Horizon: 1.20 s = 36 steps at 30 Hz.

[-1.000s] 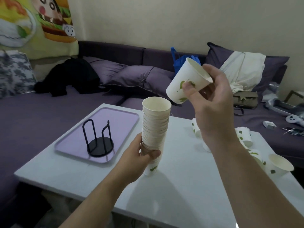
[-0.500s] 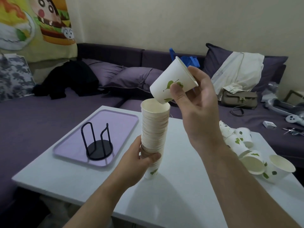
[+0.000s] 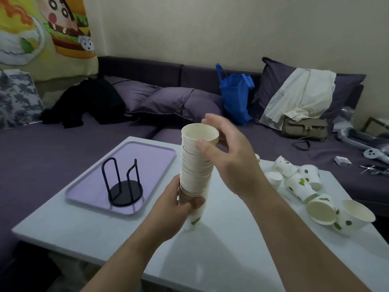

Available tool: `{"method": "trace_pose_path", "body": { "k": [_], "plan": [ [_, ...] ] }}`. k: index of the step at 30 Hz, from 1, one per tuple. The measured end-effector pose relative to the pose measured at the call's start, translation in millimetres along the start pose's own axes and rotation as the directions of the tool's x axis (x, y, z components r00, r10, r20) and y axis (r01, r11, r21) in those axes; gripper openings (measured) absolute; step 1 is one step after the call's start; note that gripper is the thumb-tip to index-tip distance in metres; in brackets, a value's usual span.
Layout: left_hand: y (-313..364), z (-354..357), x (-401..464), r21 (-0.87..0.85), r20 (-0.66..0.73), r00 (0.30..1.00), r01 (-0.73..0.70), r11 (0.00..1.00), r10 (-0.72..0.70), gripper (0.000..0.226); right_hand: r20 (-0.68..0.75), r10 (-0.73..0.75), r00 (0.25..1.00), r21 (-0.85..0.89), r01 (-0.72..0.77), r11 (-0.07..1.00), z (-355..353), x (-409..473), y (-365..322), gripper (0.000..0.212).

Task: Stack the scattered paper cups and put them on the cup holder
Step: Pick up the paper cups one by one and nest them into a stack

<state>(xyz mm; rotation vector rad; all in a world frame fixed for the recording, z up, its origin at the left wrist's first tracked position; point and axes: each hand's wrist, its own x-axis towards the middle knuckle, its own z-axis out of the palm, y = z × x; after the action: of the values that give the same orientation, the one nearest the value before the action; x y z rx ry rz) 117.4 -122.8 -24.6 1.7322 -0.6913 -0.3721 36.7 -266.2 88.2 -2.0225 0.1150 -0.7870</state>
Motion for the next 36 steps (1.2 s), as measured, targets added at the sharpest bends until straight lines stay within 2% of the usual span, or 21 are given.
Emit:
{"method": "trace_pose_path", "body": {
  "k": [3, 5, 7, 8, 10, 12, 14, 17, 23, 28, 31, 34, 36],
  "plan": [
    [0, 1, 1, -0.003, 0.000, 1.000, -0.001, 1.000, 0.001, 0.055, 0.066, 0.018, 0.998, -0.055, -0.014, 0.998, 1, -3, 6, 0.068],
    [-1, 2, 2, -0.003, 0.004, 1.000, 0.003, 1.000, -0.003, 0.055, 0.082, 0.029, 0.996, 0.045, -0.033, 0.998, -2, -5, 11, 0.063],
    [-1, 3, 3, -0.011, 0.009, 1.000, 0.012, 1.000, -0.012, 0.054, 0.039, 0.060, 0.997, 0.141, -0.065, 0.988, -7, -5, 17, 0.054],
    [0, 4, 4, -0.011, 0.010, 1.000, 0.015, 1.000, -0.015, 0.054, -0.024, 0.093, 0.995, 0.136, -0.089, 0.987, -10, -5, 23, 0.048],
    [1, 5, 4, 0.001, 0.002, 1.000, 0.026, 1.000, -0.026, 0.056, -0.200, 0.173, 0.964, -0.011, -0.179, 0.984, -18, -4, 44, 0.033],
    [1, 7, 6, -0.012, -0.008, 1.000, 0.030, 0.999, -0.030, 0.057, -0.298, 0.248, 0.922, -0.230, -0.321, 0.919, -28, -8, 76, 0.029],
    [1, 10, 7, -0.028, -0.011, 1.000, 0.029, 0.999, -0.029, 0.056, -0.291, 0.343, 0.893, -0.391, -0.438, 0.810, -40, -17, 110, 0.038],
    [1, 15, 10, -0.022, -0.010, 1.000, 0.027, 0.999, -0.027, 0.054, -0.296, 0.409, 0.863, -0.606, -0.501, 0.618, -59, -29, 151, 0.053],
    [-1, 20, 16, -0.036, 0.002, 1.000, 0.029, 0.999, -0.028, 0.054, -0.352, 0.439, 0.827, -0.728, -0.536, 0.427, -77, -40, 187, 0.063],
    [0, 22, 17, -0.035, 0.002, 1.000, 0.021, 0.999, -0.021, 0.055, -0.384, 0.314, 0.868, -0.739, -0.493, 0.460, -82, -41, 204, 0.044],
    [0, 23, 17, -0.038, -0.003, 1.000, 0.025, 0.999, -0.025, 0.054, -0.374, 0.351, 0.858, -0.721, -0.507, 0.471, -86, -41, 203, 0.033],
    [0, 23, 16, -0.036, 0.000, 1.000, 0.027, 0.999, -0.027, 0.054, -0.394, 0.365, 0.844, -0.716, -0.531, 0.454, -84, -43, 195, 0.033],
    [1, 22, 15, -0.040, -0.001, 1.000, 0.027, 0.999, -0.027, 0.054, -0.446, 0.352, 0.823, -0.649, -0.569, 0.505, -84, -43, 185, 0.038]
  ]
}}
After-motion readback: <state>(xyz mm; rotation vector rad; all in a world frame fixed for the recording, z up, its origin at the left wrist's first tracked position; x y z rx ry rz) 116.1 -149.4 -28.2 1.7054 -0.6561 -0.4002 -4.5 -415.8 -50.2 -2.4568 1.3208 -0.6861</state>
